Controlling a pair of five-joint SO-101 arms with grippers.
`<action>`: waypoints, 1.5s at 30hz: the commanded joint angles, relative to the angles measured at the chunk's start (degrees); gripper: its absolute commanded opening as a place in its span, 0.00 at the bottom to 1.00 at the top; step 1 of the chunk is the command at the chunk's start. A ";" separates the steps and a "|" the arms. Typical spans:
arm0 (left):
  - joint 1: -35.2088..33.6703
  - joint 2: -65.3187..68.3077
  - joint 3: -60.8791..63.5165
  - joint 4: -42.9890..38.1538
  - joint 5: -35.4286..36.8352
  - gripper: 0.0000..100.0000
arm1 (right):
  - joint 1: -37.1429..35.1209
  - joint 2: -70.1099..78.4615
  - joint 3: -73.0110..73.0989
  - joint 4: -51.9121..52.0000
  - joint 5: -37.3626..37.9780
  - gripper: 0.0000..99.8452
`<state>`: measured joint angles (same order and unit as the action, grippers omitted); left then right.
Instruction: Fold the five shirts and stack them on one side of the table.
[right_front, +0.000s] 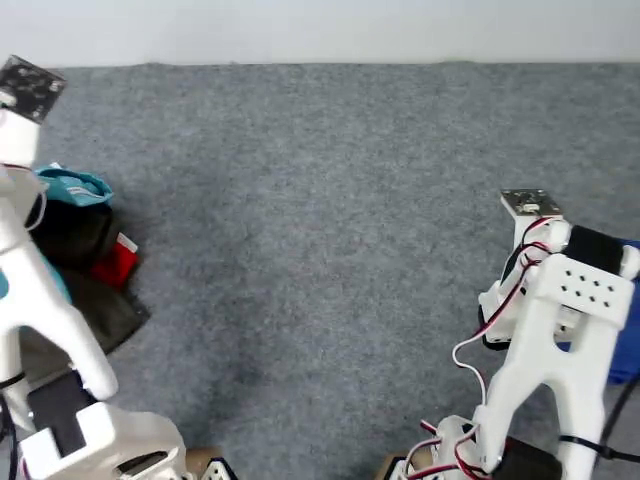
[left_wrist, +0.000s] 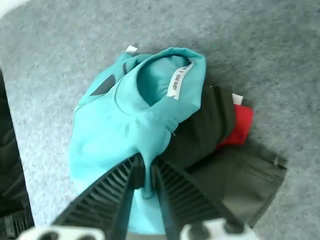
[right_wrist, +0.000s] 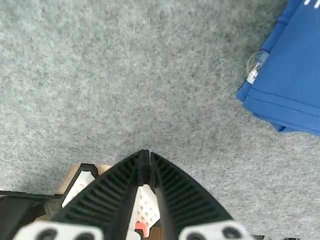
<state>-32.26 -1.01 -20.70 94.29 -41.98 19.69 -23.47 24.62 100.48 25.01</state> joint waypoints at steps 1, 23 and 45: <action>6.15 -2.64 -3.74 2.55 -0.09 0.02 | -0.75 -1.71 -0.35 2.33 -0.53 0.01; 69.63 -1.85 6.29 -22.95 26.81 0.02 | -0.40 -1.71 1.85 2.42 -0.26 0.01; 21.80 -7.03 0.84 2.73 20.13 0.09 | -31.34 -0.84 -2.02 0.66 -0.70 0.01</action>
<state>-0.09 -4.88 -17.89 95.69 -19.74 -3.25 -23.47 25.58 100.48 24.84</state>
